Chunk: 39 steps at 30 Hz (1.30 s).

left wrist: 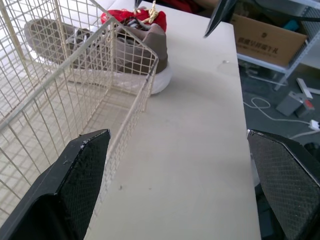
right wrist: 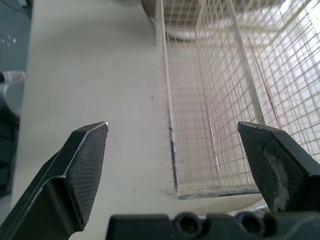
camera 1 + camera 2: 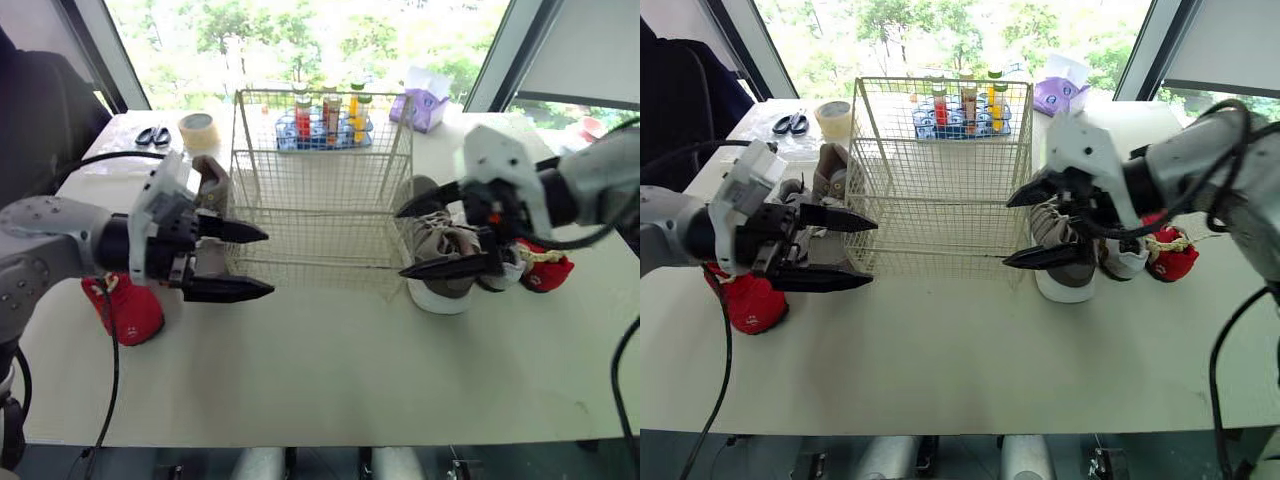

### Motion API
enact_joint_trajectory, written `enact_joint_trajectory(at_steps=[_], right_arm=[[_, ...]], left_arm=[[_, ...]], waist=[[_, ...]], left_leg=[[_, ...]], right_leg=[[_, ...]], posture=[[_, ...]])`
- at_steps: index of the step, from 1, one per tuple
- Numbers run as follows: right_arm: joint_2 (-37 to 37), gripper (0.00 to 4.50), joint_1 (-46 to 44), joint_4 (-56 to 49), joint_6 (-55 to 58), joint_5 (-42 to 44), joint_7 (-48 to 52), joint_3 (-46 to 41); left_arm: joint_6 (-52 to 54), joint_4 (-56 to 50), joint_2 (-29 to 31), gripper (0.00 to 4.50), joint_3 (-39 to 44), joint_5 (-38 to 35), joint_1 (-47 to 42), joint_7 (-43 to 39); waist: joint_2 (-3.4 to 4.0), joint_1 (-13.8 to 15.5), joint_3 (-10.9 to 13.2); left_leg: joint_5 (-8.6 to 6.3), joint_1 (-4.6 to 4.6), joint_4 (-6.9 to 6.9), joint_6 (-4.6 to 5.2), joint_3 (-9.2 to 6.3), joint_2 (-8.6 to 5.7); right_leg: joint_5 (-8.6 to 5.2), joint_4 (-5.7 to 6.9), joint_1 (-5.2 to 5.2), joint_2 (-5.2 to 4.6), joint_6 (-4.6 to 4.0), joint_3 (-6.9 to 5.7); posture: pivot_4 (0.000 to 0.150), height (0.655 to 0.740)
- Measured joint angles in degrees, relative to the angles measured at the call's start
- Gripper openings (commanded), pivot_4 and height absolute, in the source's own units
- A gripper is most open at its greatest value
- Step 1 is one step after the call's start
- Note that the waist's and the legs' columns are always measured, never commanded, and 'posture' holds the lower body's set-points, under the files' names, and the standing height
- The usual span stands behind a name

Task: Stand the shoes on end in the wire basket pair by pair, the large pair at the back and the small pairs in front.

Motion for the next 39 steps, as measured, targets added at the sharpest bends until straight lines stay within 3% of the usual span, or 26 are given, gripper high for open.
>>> enact_joint_trajectory(at_steps=[9, 12, 14, 15, 17, 19, 26, 39], right_arm=[[8.24, 4.46, -3.97, 7.06, -2.08, -15.14, 7.46, 12.91], [10.09, 3.60, -4.17, 7.13, -2.44, -17.99, 8.54, 14.26], [11.41, 2.38, -4.08, 7.68, -3.69, -21.67, 8.33, 16.58], [11.76, 2.10, -3.97, 8.01, -3.94, -22.72, 8.25, 17.26], [13.01, 0.96, -3.64, 8.95, -4.83, -25.90, 7.71, 18.29], [13.38, 0.13, -3.61, 9.07, -5.23, -27.83, 7.60, 18.47], [13.32, 0.06, -3.13, 8.66, -1.72, -30.31, 8.09, 17.75], [13.75, 0.06, -0.27, -2.89, 13.95, -27.87, 1.37, 14.92]], left_arm=[[-4.27, -2.86, 0.52, 4.50, 4.49, 2.21, 6.30, -0.44], [-4.82, -4.40, -1.88, 4.50, 4.45, 2.03, 7.38, 1.39], [-5.00, -5.54, -3.57, 4.50, 4.31, 1.94, 7.93, 3.14], [-5.00, -5.91, -3.89, 4.50, 4.24, 1.93, 8.13, 3.58], [-5.15, -6.35, -4.83, 4.50, 4.20, 1.91, 8.42, 4.66], [-5.22, -6.51, -5.27, 4.50, 4.14, 1.92, 8.54, 5.07], [-6.79, -5.99, -7.09, 4.50, 1.71, 3.60, 8.28, 5.73], [-9.71, -3.07, -9.48, 4.50, -2.61, 7.97, 6.07, 4.08]], waist=[[0.02, 0.30, 0.03], [0.01, 0.29, 0.02], [0.01, 0.24, 0.02], [0.01, 0.23, 0.02], [0.01, 0.24, 0.02], [0.00, 0.24, 0.01], [0.00, 0.25, 0.01], [0.00, 0.36, 0.01]], left_leg=[[0.08, 0.04, 0.12, -0.13, -0.04, 0.03], [0.10, 0.06, 0.22, -0.16, -0.08, 0.03], [0.13, 0.08, 0.25, -0.21, -0.08, 0.03], [0.14, 0.08, 0.24, -0.23, -0.08, 0.03], [0.17, 0.09, 0.24, -0.27, -0.08, 0.03], [0.19, 0.09, 0.25, -0.31, -0.10, 0.03], [0.21, 0.12, 0.26, -0.34, -0.11, 0.04], [0.21, 0.13, 0.32, -0.34, -0.16, 0.01]], right_leg=[[0.02, 0.25, -0.06, 0.05, -0.07, 0.02], [0.04, 0.26, 0.01, 0.08, -0.09, 0.02], [0.06, 0.29, 0.02, 0.08, -0.10, 0.02], [0.06, 0.32, 0.01, 0.08, -0.11, 0.02], [0.07, 0.39, -0.02, 0.08, -0.11, 0.02], [0.07, 0.44, -0.03, 0.09, -0.12, 0.02], [0.09, 0.48, -0.01, 0.12, -0.15, 0.03], [0.09, 0.48, 0.06, 0.11, -0.15, 0.02]], posture=[[0.150, 0.6563], [0.150, 0.6563], [0.150, 0.6563], [0.150, 0.6563], [0.150, 0.6563], [0.150, 0.6563], [0.150, 0.6563], [0.150, 0.6563]])
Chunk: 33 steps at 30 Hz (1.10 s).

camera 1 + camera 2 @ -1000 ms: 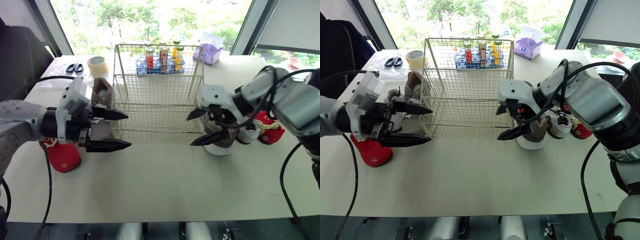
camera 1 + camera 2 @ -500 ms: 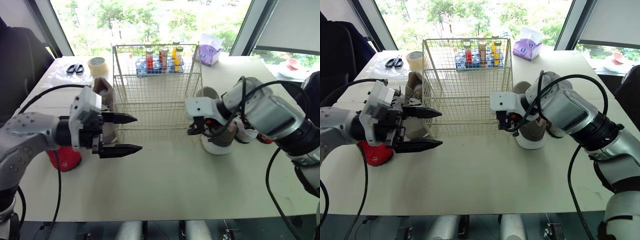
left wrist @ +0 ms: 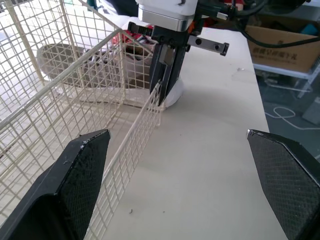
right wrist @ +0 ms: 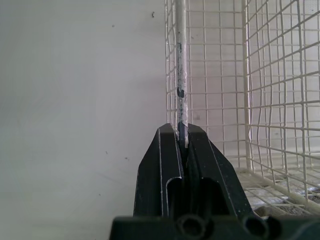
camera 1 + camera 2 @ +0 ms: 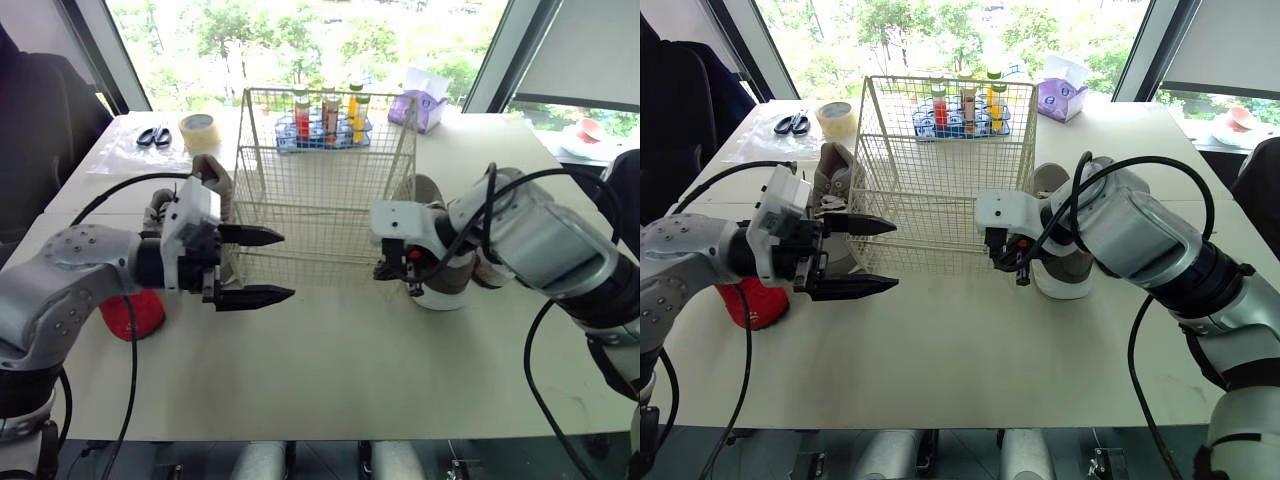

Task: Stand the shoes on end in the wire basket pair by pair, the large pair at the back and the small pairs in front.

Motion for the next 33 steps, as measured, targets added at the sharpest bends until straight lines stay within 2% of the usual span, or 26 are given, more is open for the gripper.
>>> enact_joint_trajectory(at_steps=[13, 16, 21, 23, 27, 29, 30, 33], right_arm=[[-1.88, 0.06, 2.99, 4.72, -14.94, -2.44, -0.20, -0.59], [-1.94, 0.93, 3.85, 5.12, -15.86, -2.95, -0.03, -0.88], [-1.81, 3.19, 4.87, 3.65, -13.21, -1.23, 0.27, -3.65], [-0.30, 4.10, 2.68, 1.15, -5.09, 3.81, 0.16, -10.16], [1.99, 4.10, -4.12, -4.14, 8.10, 10.75, -3.25, -24.98], [4.52, 4.10, -4.67, -4.89, 13.24, 12.36, -5.81, -30.75], [7.43, 4.31, -4.37, -5.23, 15.30, 13.09, -8.32, -35.13], [11.80, 4.31, -0.85, -7.95, 16.70, 13.06, -15.83, -47.61]], left_arm=[[-0.18, 0.39, -0.76, 4.50, -0.73, 1.45, -0.43, -0.48], [-0.14, 0.39, -0.89, 4.50, -1.06, 1.58, -0.84, -0.45], [0.39, 0.40, -1.21, 4.50, -1.06, 0.94, -1.71, -0.44], [2.19, 1.01, -1.92, 4.50, 0.09, -1.80, -1.76, -0.13], [4.88, 3.48, -3.65, 4.50, 0.90, -6.21, -1.98, 0.48], [5.45, 4.24, -3.72, 4.50, 0.88, -6.68, -2.01, 0.46], [6.31, 4.67, -3.95, 4.50, 0.80, -7.12, -2.32, 0.61], [8.82, 5.43, -6.68, 4.50, 0.51, -9.68, -4.10, 2.41]], waist=[[-0.01, -0.04, -0.01], [-0.01, 0.03, -0.01], [-0.01, -0.01, 0.00], [0.02, -0.09, 0.01], [-0.06, 0.01, -0.03], [-0.06, 0.05, -0.03], [-0.06, 0.06, -0.04], [-0.17, 0.74, -0.10]], left_leg=[[0.00, 0.69, -0.01, 0.01, 0.03, 0.02], [0.00, 0.70, 0.00, 0.01, 0.03, 0.02], [0.00, 0.66, -0.01, 0.01, 0.03, 0.02], [0.00, 0.60, -0.01, 0.01, 0.04, 0.02], [-0.01, 0.70, -0.07, 0.01, -0.02, 0.07], [-0.01, 0.74, -0.06, 0.01, 0.01, 0.05], [-0.01, 0.75, -0.04, 0.01, 0.01, 0.05], [0.00, 0.75, -0.03, 0.01, -0.03, 0.01]], right_leg=[[0.00, -0.01, 0.62, 0.02, 0.00, 0.01], [0.00, -0.01, 0.64, 0.02, 0.00, 0.01], [0.00, 0.01, 0.59, 0.02, 0.00, 0.03], [0.00, 0.09, 0.47, 0.02, 0.00, 0.07], [-0.01, 0.12, 0.55, 0.07, -0.01, 0.03], [-0.01, 0.12, 0.58, 0.05, -0.01, 0.05], [0.00, 0.12, 0.61, 0.05, -0.02, 0.05], [0.01, 0.11, 0.67, 0.03, -0.01, 0.05]], posture=[[0.150, 0.6563], [0.150, 0.6563], [0.150, 0.6563], [0.150, 0.6563], [0.150, 0.6563], [0.150, 0.6563], [0.150, 0.6563], [0.150, 0.6563]])
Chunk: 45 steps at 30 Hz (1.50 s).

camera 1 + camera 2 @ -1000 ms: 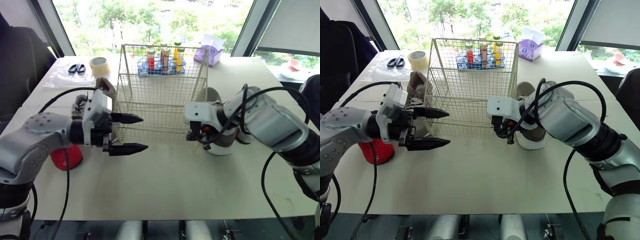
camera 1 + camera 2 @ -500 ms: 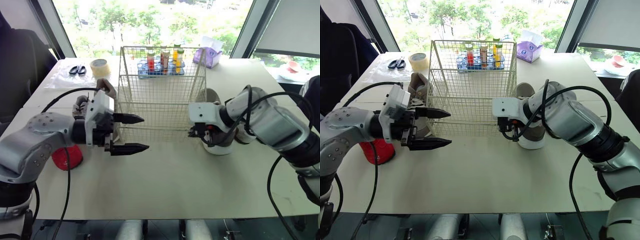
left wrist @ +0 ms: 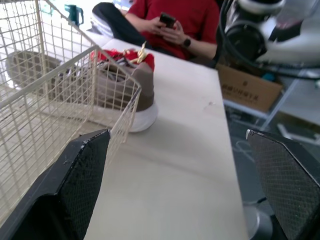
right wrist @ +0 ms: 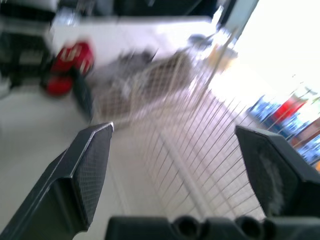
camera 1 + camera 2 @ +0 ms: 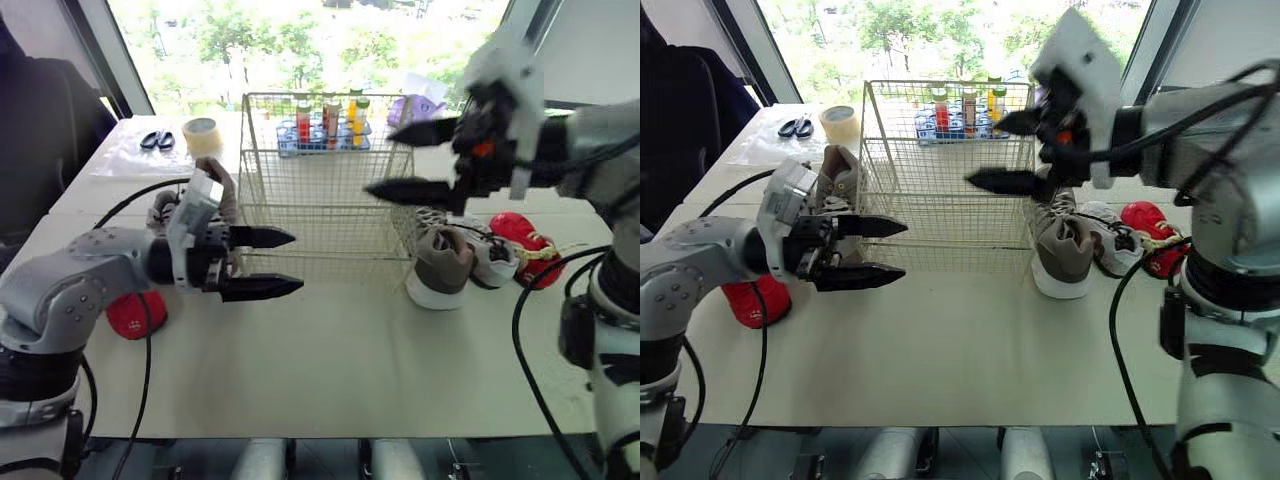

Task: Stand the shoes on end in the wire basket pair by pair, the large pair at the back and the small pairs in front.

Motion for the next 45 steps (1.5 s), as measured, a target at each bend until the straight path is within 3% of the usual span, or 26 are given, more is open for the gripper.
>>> enact_joint_trajectory(at_steps=[2, 4, 6, 9, 12, 15, 20, 24, 32, 38, 41, 45], right_arm=[[1.17, 4.31, 6.72, -2.09, 0.10, -1.91, -5.19, -7.70], [9.93, 4.31, 17.07, -6.01, -7.14, -5.18, -12.57, -18.12], [17.53, 4.31, 32.22, -11.89, -13.95, -8.86, -19.24, -23.17], [29.12, 4.31, 49.75, -17.02, -18.87, -12.32, -27.08, -22.39], [32.55, 4.31, 56.30, -22.77, -24.93, -13.96, -32.41, -18.92], [35.45, 4.31, 61.95, -25.40, -28.98, -14.19, -35.60, -14.02], [36.92, 4.31, 64.81, -25.15, -31.31, -13.10, -38.24, -8.67], [36.77, 4.31, 63.93, -21.21, -33.37, -12.54, -40.00, -5.42], [34.93, 4.31, 57.65, -7.51, -38.65, -12.04, -42.53, -4.74], [33.09, 4.31, 53.11, 0.65, -37.81, -10.20, -43.62, -5.32], [31.17, 3.47, 52.65, 2.06, -36.81, -9.83, -43.62, -4.19], [29.28, 1.84, 53.11, 3.09, -36.85, -10.51, -44.75, -1.81]], left_arm=[[0.84, 0.06, -1.34, 4.50, -0.29, -0.56, -0.37, 1.79], [0.86, 0.10, -3.50, 4.50, -1.09, -0.16, -0.71, 3.68], [0.80, -0.19, -5.88, 4.50, -2.81, 0.67, -1.36, 5.55], [0.58, -1.83, -6.41, 4.50, -4.79, 2.74, -0.69, 7.20], [0.68, -5.99, -7.38, 4.50, -6.42, 3.04, 1.58, 8.64], [1.33, -9.45, -9.88, 4.50, -6.53, 1.60, 5.59, 12.65], [2.41, -13.38, -11.08, 4.50, -5.28, -1.71, 8.96, 18.33], [2.50, -17.50, -8.06, 4.50, -5.84, -1.27, 15.20, 19.22], [1.79, -20.67, 1.34, 4.50, -6.08, 0.89, 22.69, 14.39], [-0.57, -21.78, 2.00, 4.50, -7.51, 3.29, 24.68, 12.86], [-0.63, -21.78, 2.00, 4.50, -7.52, 3.31, 24.09, 13.24], [-0.51, -21.78, 1.95, 4.50, -7.52, 3.27, 22.10, 14.35]], waist=[[-0.07, 0.44, -0.04], [-0.32, 0.72, -0.20], [-0.35, 1.22, -0.26], [0.09, 0.25, -0.17], [0.36, -1.30, -0.26], [0.37, -1.05, -0.28], [0.37, -0.70, -0.29], [0.36, -0.87, -0.29], [0.38, -0.78, -0.30], [0.37, -0.54, -0.31], [0.27, -0.62, -0.38], [-0.01, -0.67, -0.72]], left_leg=[[-0.01, 0.08, 0.00, 0.01, 0.05, -0.03], [-0.01, 0.22, -0.03, 0.01, 0.01, 0.00], [0.01, 0.21, -0.13, -0.01, -0.07, -0.08], [0.03, 0.08, -0.08, -0.04, 0.27, -0.43], [0.03, 0.31, -0.08, -0.03, 0.34, -0.39], [0.04, 0.51, -0.08, -0.02, 0.16, -0.11], [0.04, 0.49, 0.04, -0.02, 0.11, -0.08], [0.04, 0.48, 0.03, -0.02, 0.12, -0.07], [0.04, 0.32, 0.04, -0.02, 0.07, -0.07], [0.04, 0.28, 0.07, -0.02, 0.02, -0.08], [0.04, 0.29, 0.07, -0.02, 0.02, -0.08], [0.04, 0.31, 0.07, -0.02, -0.03, -0.07]], right_leg=[[0.00, -0.05, 0.09, -0.02, 0.00, 0.04], [0.00, -0.09, 0.27, 0.01, 0.01, 0.00], [0.00, -0.09, 0.28, 0.03, 0.02, 0.04], [-0.04, 0.50, -0.31, -0.13, 0.08, 0.69], [-0.07, 0.60, -0.27, 0.01, 0.05, 0.94], [-0.24, 0.62, -0.06, 0.19, -0.23, 0.77], [-0.26, 0.58, 0.06, 0.20, -0.24, 0.66], [-0.28, 0.58, 0.05, 0.21, -0.25, 0.65], [-0.41, 0.58, -0.06, 0.18, -0.45, 0.51], [-0.40, 0.58, -0.05, 0.16, -0.45, 0.45], [-0.41, 0.58, -0.03, 0.16, -0.45, 0.43], [-0.43, 0.58, 0.00, 0.16, -0.45, 0.37]], posture=[[0.150, 0.6563], [0.150, 0.6563], [0.150, 0.6563], [0.150, 0.6563], [0.150, 0.6563], [0.150, 0.6563], [0.150, 0.6563], [0.150, 0.6563], [0.150, 0.6563], [0.150, 0.6563], [0.150, 0.6563], [0.150, 0.6563]])
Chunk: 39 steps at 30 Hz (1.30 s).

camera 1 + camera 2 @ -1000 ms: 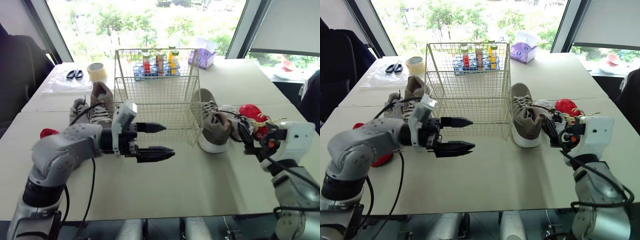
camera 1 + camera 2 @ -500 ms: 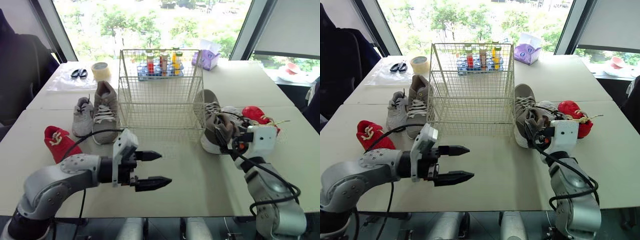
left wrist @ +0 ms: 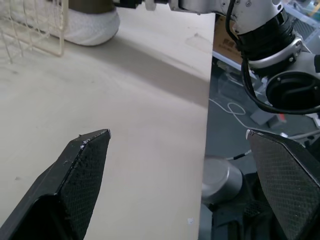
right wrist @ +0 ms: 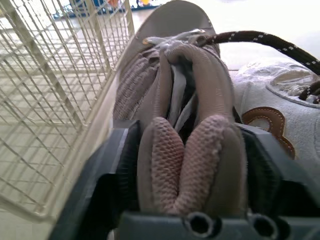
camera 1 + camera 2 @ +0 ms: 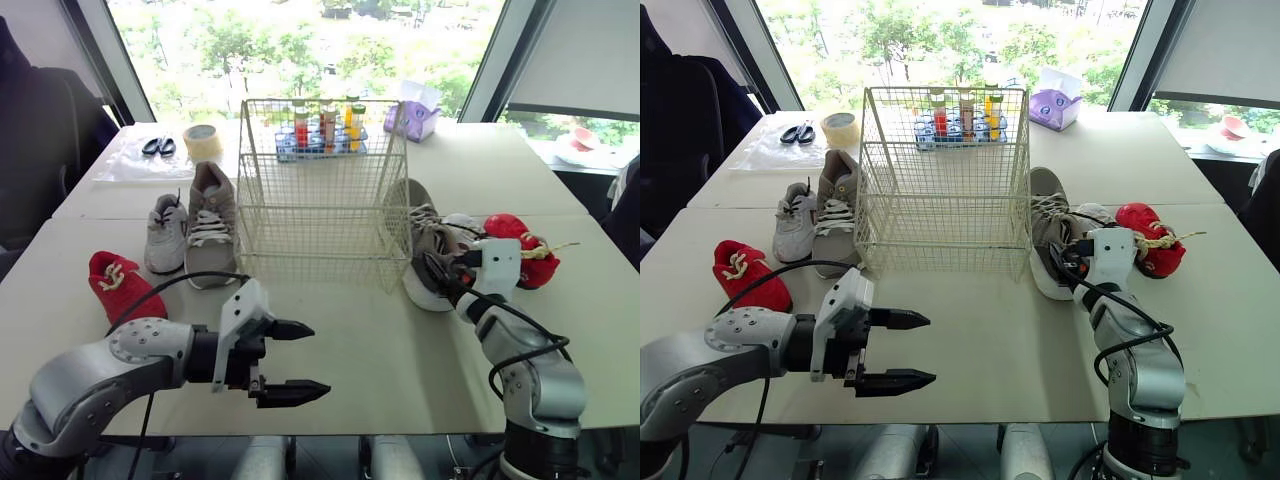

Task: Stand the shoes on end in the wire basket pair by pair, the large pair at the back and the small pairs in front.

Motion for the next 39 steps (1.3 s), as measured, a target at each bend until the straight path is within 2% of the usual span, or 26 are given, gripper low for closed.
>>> enact_joint_trajectory(at_steps=[4, 5, 8, 11, 14, 16, 19, 26, 29, 32, 36, 39], right_arm=[[-0.71, 0.62, 0.87, -0.61, -0.73, -0.90, -1.34, 1.14], [-0.74, 0.45, 1.10, -0.59, -1.08, -1.14, -1.69, 1.41], [-2.44, 0.45, 1.11, -0.44, -2.98, -1.68, -1.61, 2.05], [-5.75, 0.45, -0.76, 1.20, -3.47, -1.33, -0.16, 2.06], [-10.17, 0.45, -9.81, 4.31, -0.92, 1.12, 0.35, -2.35], [-13.91, 0.45, -17.14, 4.52, 0.04, 2.82, 0.47, -5.81], [-18.82, 0.45, -24.77, 1.81, 0.09, 4.64, 0.94, -8.63], [-27.29, 0.45, -30.87, 2.84, -0.32, 7.20, 6.30, -7.77], [-35.60, 0.45, -38.74, 7.25, -5.73, 9.70, 17.21, -4.65], [-39.07, 0.45, -46.42, 9.38, -12.30, 11.05, 24.30, -2.53], [-39.56, 0.45, -50.31, 14.16, -17.37, 11.46, 30.27, 1.21], [-38.52, 0.45, -51.26, 14.78, -18.72, 12.05, 33.21, 4.65]], left_arm=[[-0.16, 0.64, -0.04, 4.50, -0.02, 0.36, -0.11, -0.26], [-0.41, 1.17, 0.00, 4.50, -0.02, 0.73, -0.09, -0.68], [-0.65, 2.93, 0.51, 4.50, 0.15, 0.90, -0.63, -2.09], [0.39, 4.43, 3.78, 4.50, 3.41, -2.63, -2.90, -5.03], [1.99, 10.25, 9.62, 4.50, 9.28, -7.03, -8.50, -10.55], [2.84, 16.35, 10.82, 4.50, 11.53, -8.93, -14.62, -12.81], [3.10, 23.14, 9.87, 4.50, 12.05, -9.89, -21.89, -14.31], [5.93, 38.62, 2.40, 4.50, 12.05, -11.69, -36.20, -11.04], [6.00, 54.26, 1.40, 4.50, 13.01, -9.38, -48.99, -10.65], [4.77, 65.36, 1.38, 4.50, 11.71, -3.77, -58.11, -12.85], [2.42, 78.70, -0.88, 4.50, 7.53, 4.74, -65.28, -18.87], [1.10, 86.08, -2.99, 4.50, 7.07, 8.33, -70.85, -21.98]], waist=[[-0.40, 0.02, -0.40], [-0.45, 0.11, -0.43], [-0.47, 0.16, -0.44], [-0.32, -0.02, -0.28], [0.43, -0.04, 0.34], [0.74, 0.08, 0.64], [0.71, -0.05, 0.63], [0.58, -0.22, 0.79], [0.53, -0.53, 1.10], [0.48, -0.72, 1.07], [0.32, -0.53, 1.12], [0.13, -0.50, 1.24]], left_leg=[[-0.01, 0.07, -0.03, 0.00, -0.08, 0.02], [-0.01, 0.09, -0.03, 0.00, -0.12, 0.02], [-0.01, 0.10, -0.02, 0.00, -0.14, 0.00], [-0.01, 0.02, -0.01, 0.00, -0.11, 0.00], [0.02, -0.23, 0.01, 0.05, 0.01, -0.01], [0.03, -0.32, -0.03, 0.06, 0.04, -0.03], [-0.05, -0.27, -0.19, 0.18, 0.06, -0.03], [-0.15, -0.32, -0.12, 0.36, 0.02, -0.36], [-0.15, -0.33, -0.11, 0.37, 0.06, -0.40], [-0.16, -0.17, -0.24, 0.37, 0.09, -0.39], [-0.15, -0.25, -0.15, 0.35, 0.09, -0.42], [-0.15, -0.48, -0.07, 0.35, 0.05, -0.41]], right_leg=[[-0.10, -0.01, 0.11, 0.01, -0.05, -0.10], [-0.12, -0.02, 0.16, 0.01, -0.05, -0.15], [-0.12, -0.09, 0.22, -0.01, -0.05, -0.16], [-0.12, -0.09, 0.13, -0.03, -0.06, -0.16], [-0.05, -0.05, -0.21, -0.05, -0.12, -0.13], [-0.07, -0.01, -0.30, -0.06, -0.06, -0.14], [-0.01, 0.01, -0.24, -0.04, 0.27, -0.23], [-0.06, -0.03, -0.28, -0.20, 0.40, -0.08], [-0.06, -0.02, -0.33, -0.14, 0.43, -0.09], [-0.10, -0.01, -0.20, -0.14, 0.47, -0.14], [-0.08, 0.00, -0.23, -0.17, 0.52, -0.13], [-0.06, 0.00, -0.41, -0.18, 0.55, -0.13]], posture=[[0.150, 0.6563], [0.150, 0.6563], [0.150, 0.6563], [0.150, 0.6563], [0.150, 0.6563], [0.150, 0.6563], [0.150, 0.6563], [0.150, 0.6563], [0.150, 0.6563], [0.150, 0.6563], [0.150, 0.6563], [0.150, 0.6563]])
